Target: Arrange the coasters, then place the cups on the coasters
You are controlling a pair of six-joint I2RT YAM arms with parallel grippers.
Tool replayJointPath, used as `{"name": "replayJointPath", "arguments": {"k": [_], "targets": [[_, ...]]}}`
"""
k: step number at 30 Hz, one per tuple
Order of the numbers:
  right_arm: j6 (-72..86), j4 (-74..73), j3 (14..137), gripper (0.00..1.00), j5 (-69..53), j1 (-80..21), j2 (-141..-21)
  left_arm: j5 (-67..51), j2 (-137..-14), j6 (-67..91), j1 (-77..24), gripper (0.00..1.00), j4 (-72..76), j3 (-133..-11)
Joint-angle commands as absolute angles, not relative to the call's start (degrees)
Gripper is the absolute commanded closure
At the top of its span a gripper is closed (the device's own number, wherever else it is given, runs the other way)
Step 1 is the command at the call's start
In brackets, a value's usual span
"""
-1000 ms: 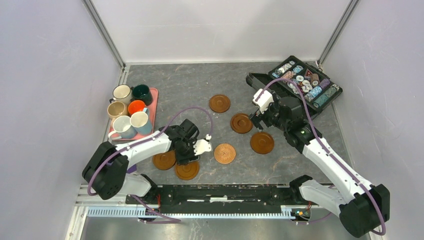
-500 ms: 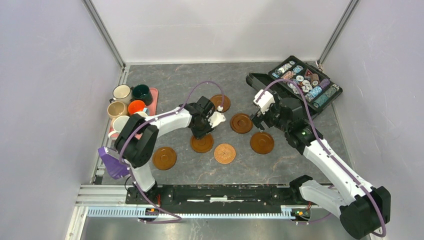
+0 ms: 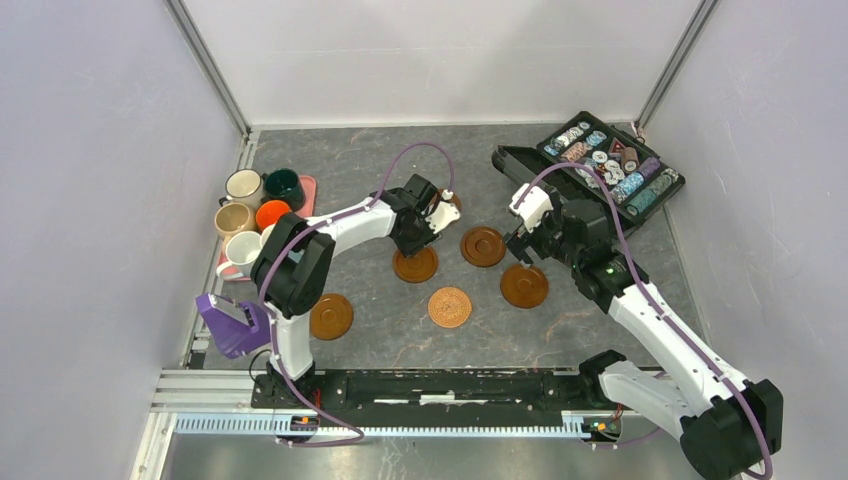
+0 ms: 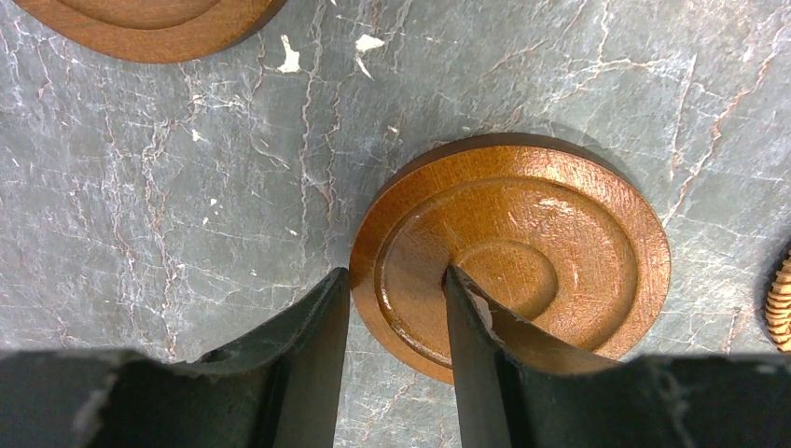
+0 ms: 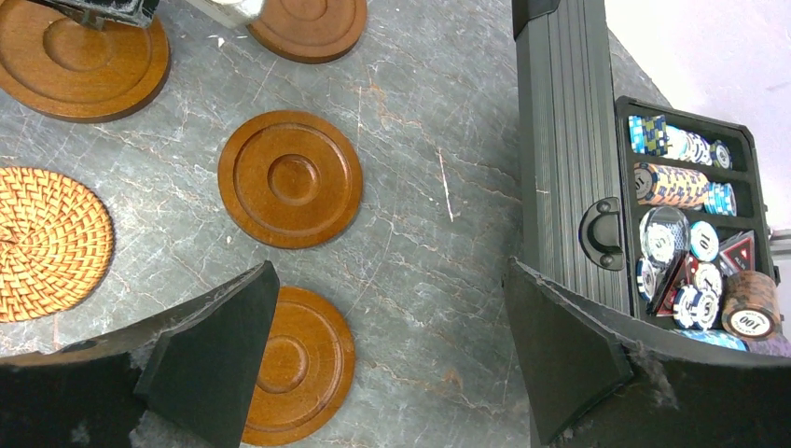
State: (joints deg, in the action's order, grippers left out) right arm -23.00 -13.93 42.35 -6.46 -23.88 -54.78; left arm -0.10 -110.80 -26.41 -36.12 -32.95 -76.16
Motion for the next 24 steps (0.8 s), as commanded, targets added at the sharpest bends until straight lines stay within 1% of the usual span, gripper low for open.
{"name": "replayJointPath", "arguments": {"k": [1,12,14,17,19,21,24], "targets": [[-23.9,-12.8,42.3,0.02,-5.8,-23.7,-53.7,0.2,-110.9,-24.3,-36.1,0.51,-33.4,-78.3],[-23.6,-11.8,42.5,0.02,-7.2,-23.7,-54.8,0.4,-111.0,-22.8,-34.2,0.49,-33.4,-78.8],[-23.5,-11.7,42.6,0.02,-7.5,-23.6,-55.1,0.2,-110.7,-22.5,-34.2,0.47,-33.4,-78.9],[-23.4,-11.6,42.9,0.02,-7.7,-23.7,-55.2,-1.8,-109.2,-22.3,-33.9,0.39,-34.7,-79.9],[-23.4,-11.5,43.1,0.02,-7.9,-23.7,-55.3,-5.0,-107.4,-21.8,-32.8,0.30,-37.4,-81.4],[-23.4,-11.4,43.2,0.02,-8.2,-23.7,-55.4,-8.6,-105.6,-21.4,-30.6,0.24,-41.5,-83.5],[-23.5,-11.4,43.6,0.02,-8.6,-23.7,-55.7,-14.0,-103.3,-25.6,-26.1,0.18,-50.6,-84.1]]}}
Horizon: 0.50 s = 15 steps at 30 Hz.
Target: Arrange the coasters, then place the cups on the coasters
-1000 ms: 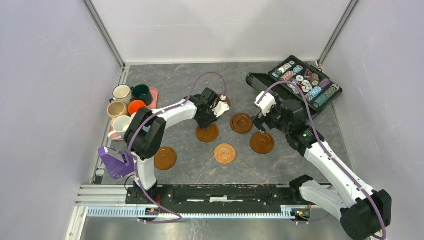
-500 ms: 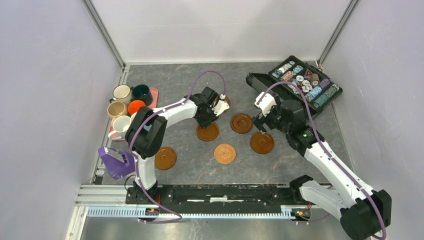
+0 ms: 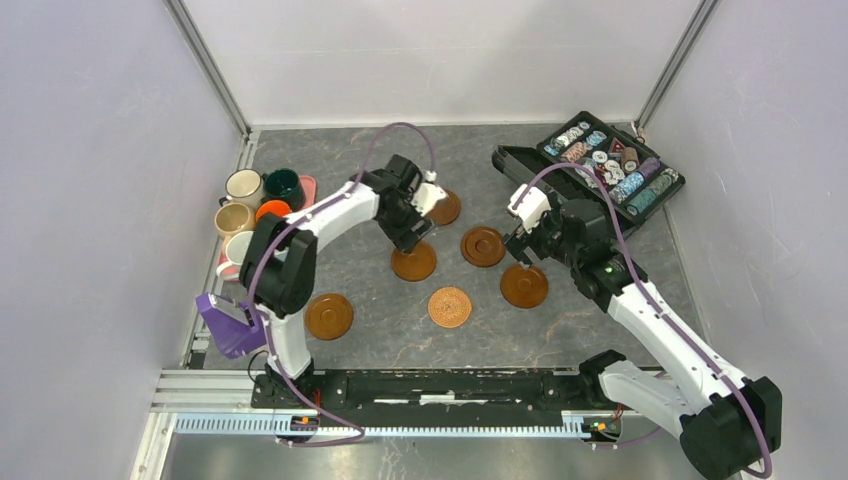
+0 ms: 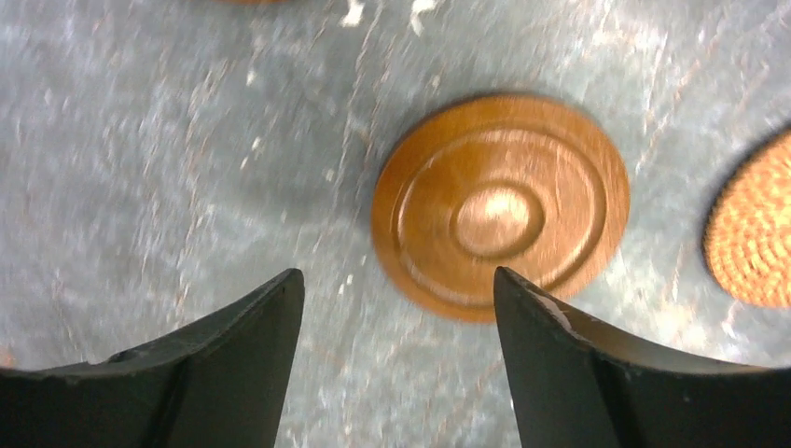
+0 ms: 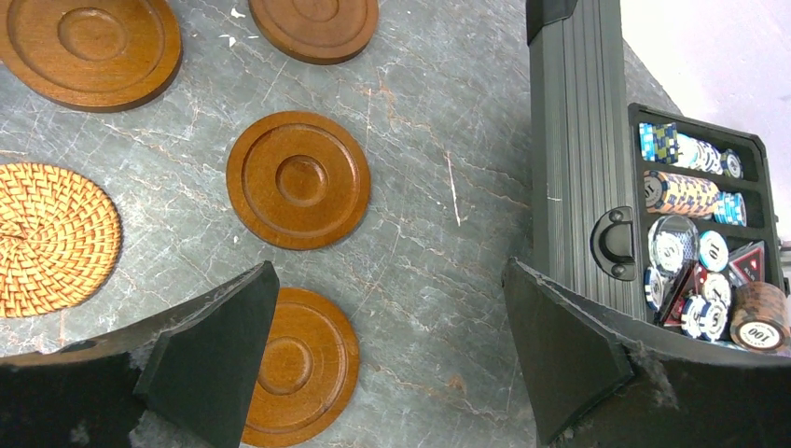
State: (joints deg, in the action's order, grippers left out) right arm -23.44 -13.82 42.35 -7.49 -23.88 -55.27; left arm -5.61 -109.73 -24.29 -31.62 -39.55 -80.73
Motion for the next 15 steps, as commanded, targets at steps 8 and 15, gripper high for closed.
{"name": "replayJointPath", "arguments": {"k": [8,15], "targets": [[-24.5,-12.0,43.9,0.02,-13.5,-23.7,-57.2,-17.7,-91.4,-45.9,-12.4,0.00,-64.1,-70.1],[-24.4,-11.4,44.7,0.02,-16.7,-23.7,-59.9,-13.2,-81.5,-54.7,-7.8,0.06,-56.1,-54.7]]}}
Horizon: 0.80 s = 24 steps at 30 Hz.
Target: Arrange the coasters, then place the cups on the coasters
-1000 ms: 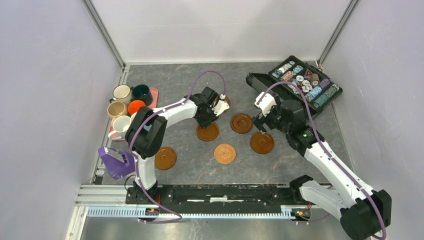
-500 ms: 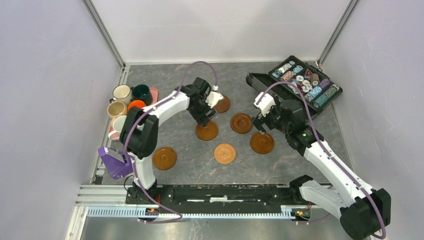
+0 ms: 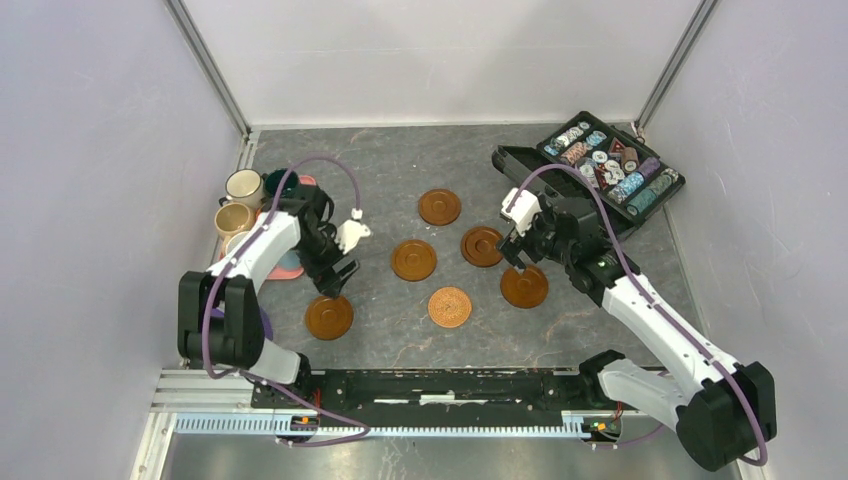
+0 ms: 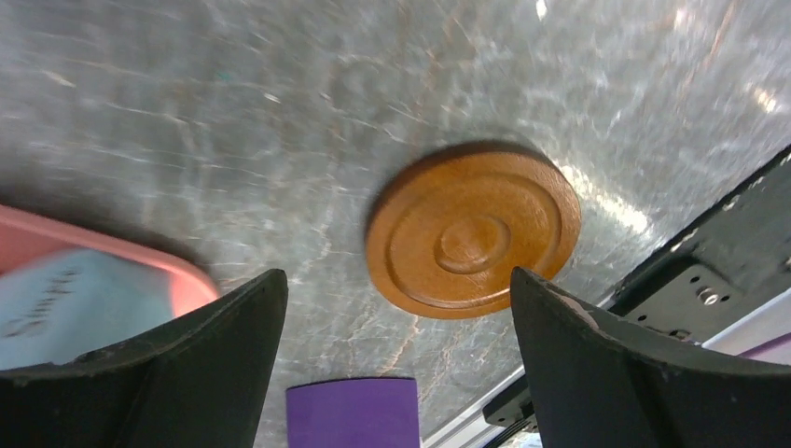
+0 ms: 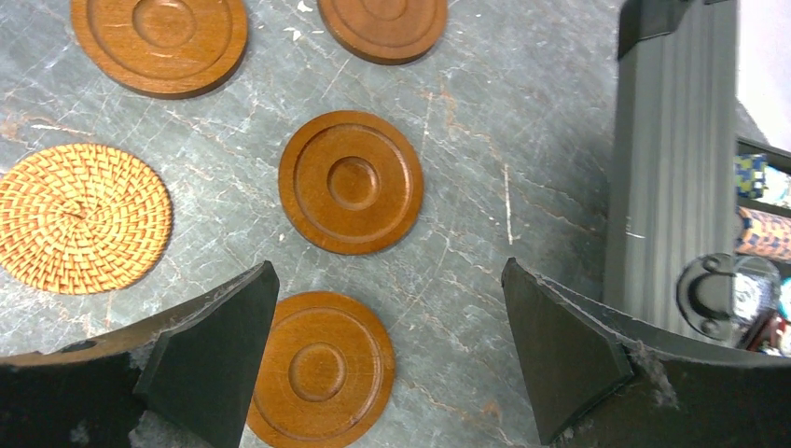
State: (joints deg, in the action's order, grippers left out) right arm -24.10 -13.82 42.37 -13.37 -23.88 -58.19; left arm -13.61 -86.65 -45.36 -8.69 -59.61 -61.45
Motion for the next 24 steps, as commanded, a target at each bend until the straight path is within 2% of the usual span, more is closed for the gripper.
{"name": "replayJointPath", "arguments": {"k": [1,8,14,18,24], "targets": [[-24.3,-11.5,45.3,0.02,-17.3,-23.7,-60.7,-13.3,-80.6,-55.3,-7.7,0.06,-54.9,-53.2],[-24.4,-12.0,47.2,0.02,-17.8,-23.7,-62.7,-12.8,-77.8,-58.6,-7.7,0.12,-48.0,-44.1],[-24.5,-11.6,47.6,0.02,-17.0,-23.7,-63.1,-5.9,-78.0,-57.7,-7.8,0.24,-37.3,-39.2],[-24.3,-11.3,47.4,0.02,-16.4,-23.7,-63.1,-6.8,-79.8,-53.5,-7.9,0.30,-34.4,-41.6],[-22.7,-10.3,47.0,0.02,-14.8,-23.6,-63.5,-8.9,-91.4,-38.8,-8.3,0.37,-33.2,-54.9]]}}
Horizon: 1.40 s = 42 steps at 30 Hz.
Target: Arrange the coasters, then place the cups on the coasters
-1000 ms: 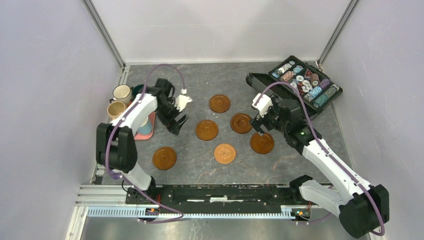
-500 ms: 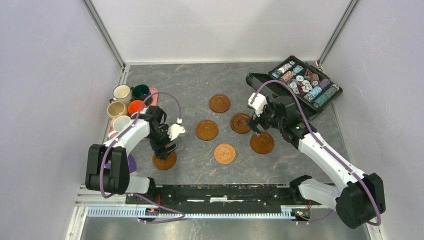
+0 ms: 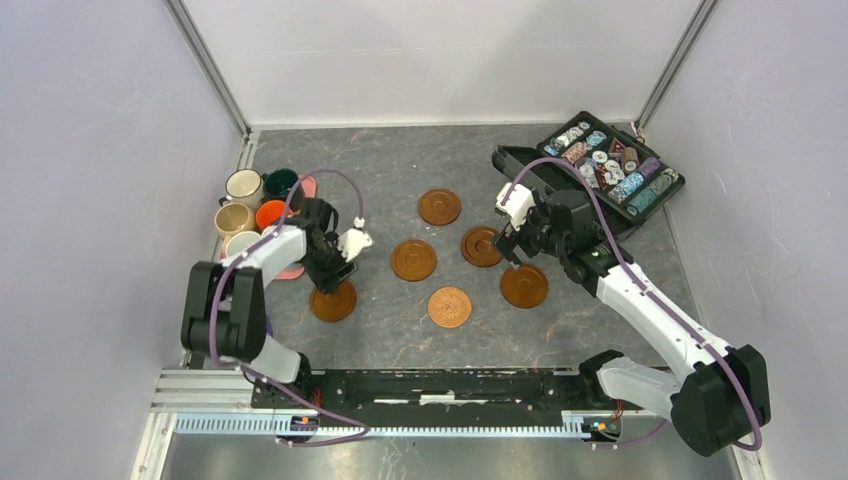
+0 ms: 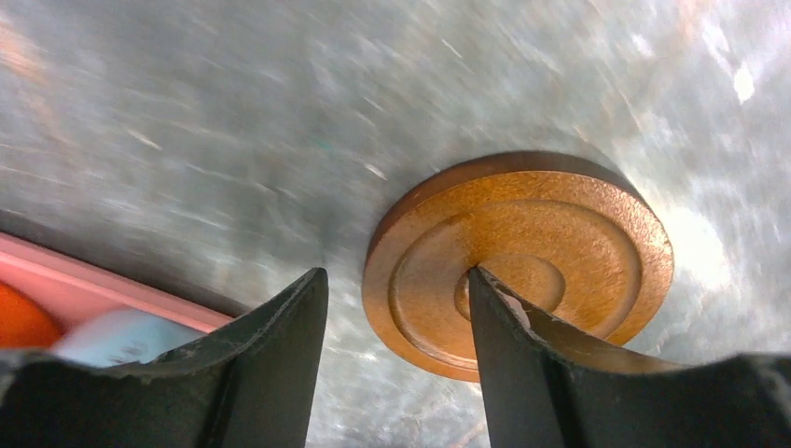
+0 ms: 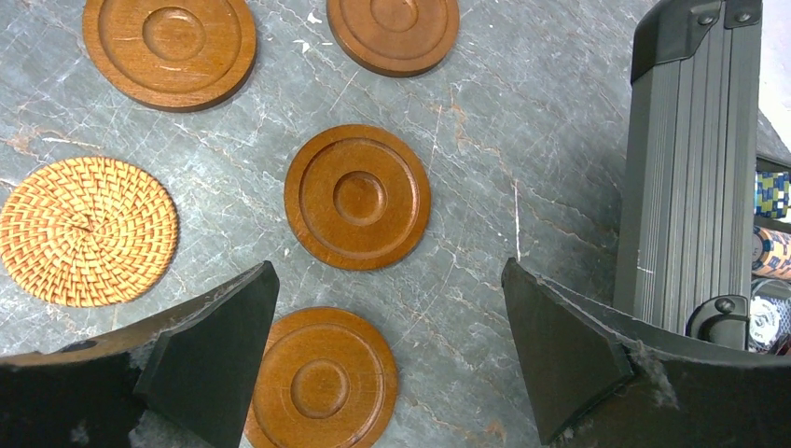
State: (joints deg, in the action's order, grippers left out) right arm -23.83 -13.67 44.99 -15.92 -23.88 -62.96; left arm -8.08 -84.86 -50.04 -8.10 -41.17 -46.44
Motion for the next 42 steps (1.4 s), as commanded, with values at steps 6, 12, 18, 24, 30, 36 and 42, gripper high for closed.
{"name": "replayJointPath", "arguments": {"k": [6,12,18,24,30,36,42], "targets": [[-22.7,-10.4,47.2,0.02,-14.1,-23.5,-63.7,-9.2,-103.4,-27.6,-9.1,0.40,-32.6,-69.3],[-22.9,-10.6,47.0,0.02,-13.7,-23.4,-63.7,-4.3,-113.8,-24.3,-11.8,0.42,-33.1,-83.2],[-23.5,-10.9,46.9,0.02,-13.2,-23.2,-63.5,-3.9,-120.2,-22.3,-11.9,0.42,-36.0,-92.1],[-24.4,-11.4,46.8,0.02,-13.0,-23.1,-62.6,-12.0,-115.8,-28.4,-11.0,0.25,-46.1,-93.2],[-24.5,-11.2,46.0,0.02,-13.8,-23.1,-62.3,-16.9,-109.5,-40.6,-6.3,0.21,-55.6,-88.4],[-23.9,-10.6,45.9,0.02,-15.0,-23.1,-63.1,-13.3,-108.9,-47.3,-4.0,0.21,-55.9,-85.4],[-24.3,-11.3,46.6,0.02,-15.0,-23.1,-63.5,-13.2,-109.9,-47.7,-4.9,0.13,-53.1,-84.1]]}}
